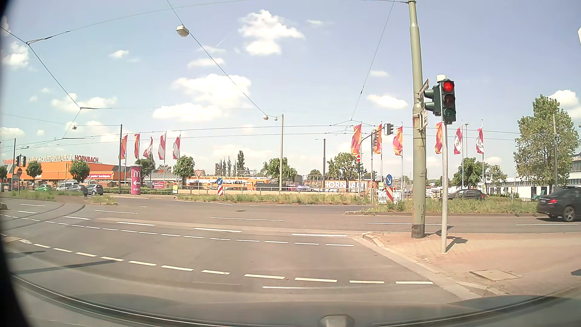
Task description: Follow the waypoints while adhering to traffic rules and regulations
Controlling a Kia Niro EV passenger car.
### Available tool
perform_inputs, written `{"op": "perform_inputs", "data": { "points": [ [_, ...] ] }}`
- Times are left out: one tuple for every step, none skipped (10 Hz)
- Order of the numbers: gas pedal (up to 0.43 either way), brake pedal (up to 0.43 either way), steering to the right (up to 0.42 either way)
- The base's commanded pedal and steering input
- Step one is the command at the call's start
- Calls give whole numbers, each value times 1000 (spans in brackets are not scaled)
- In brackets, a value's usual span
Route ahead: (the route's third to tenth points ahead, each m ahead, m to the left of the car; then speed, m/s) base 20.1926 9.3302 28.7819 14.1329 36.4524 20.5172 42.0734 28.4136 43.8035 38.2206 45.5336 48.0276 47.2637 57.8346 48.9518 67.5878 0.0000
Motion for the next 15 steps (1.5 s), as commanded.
{"op": "perform_inputs", "data": {
  "points": [
    [0, 348, -49],
    [0, 348, -48],
    [0, 354, -49],
    [0, 348, -48],
    [0, 348, -48],
    [0, 348, -48],
    [0, 348, -48],
    [0, 348, -49],
    [0, 348, -48],
    [0, 348, -48],
    [0, 348, -48],
    [0, 348, -48],
    [0, 348, -48],
    [0, 348, -48],
    [0, 348, -48]
  ]
}}
